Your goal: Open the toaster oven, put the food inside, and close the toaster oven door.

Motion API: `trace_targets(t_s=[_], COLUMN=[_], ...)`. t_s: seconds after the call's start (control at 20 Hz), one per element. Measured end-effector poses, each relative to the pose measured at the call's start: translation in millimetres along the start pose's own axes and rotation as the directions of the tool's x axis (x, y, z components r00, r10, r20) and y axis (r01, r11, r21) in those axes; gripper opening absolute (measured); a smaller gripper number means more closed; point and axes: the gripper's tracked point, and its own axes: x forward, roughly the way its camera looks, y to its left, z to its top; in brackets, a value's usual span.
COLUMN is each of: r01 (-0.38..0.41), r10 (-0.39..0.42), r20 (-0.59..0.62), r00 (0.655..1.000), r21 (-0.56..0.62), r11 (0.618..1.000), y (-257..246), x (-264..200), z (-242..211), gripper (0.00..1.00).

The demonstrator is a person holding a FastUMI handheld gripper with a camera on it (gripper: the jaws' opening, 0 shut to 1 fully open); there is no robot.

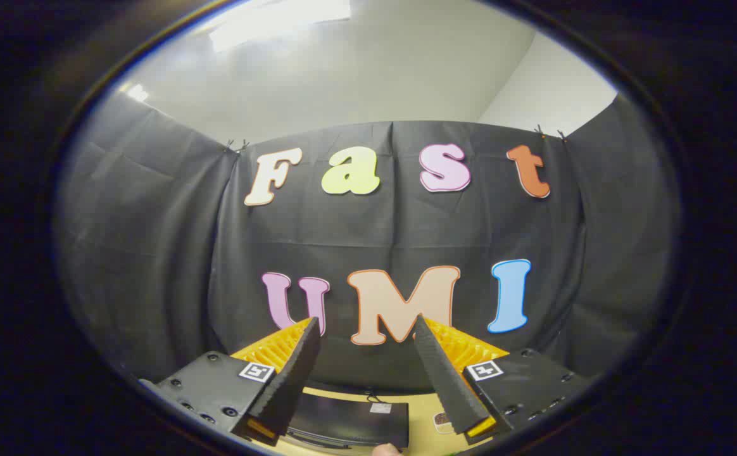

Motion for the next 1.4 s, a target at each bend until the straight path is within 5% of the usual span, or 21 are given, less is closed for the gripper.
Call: trace_targets(t_s=[0.7, 1.05, 1.4], r01=[-0.067, -0.112, -0.121], r10=[0.065, 0.114, 0.104], r20=[-0.055, -0.269, -0.496], r00=[0.996, 0.956, 0.862], r21=[-0.029, 0.022, -0.002], r11=[0.997, 0.993, 0.993], y=[46.3, 79.9, 88.1], x=[27.0, 34.5, 25.1], z=[-38.4, -176.3, -321.2], gripper=[0.95, 0.96, 0.96])
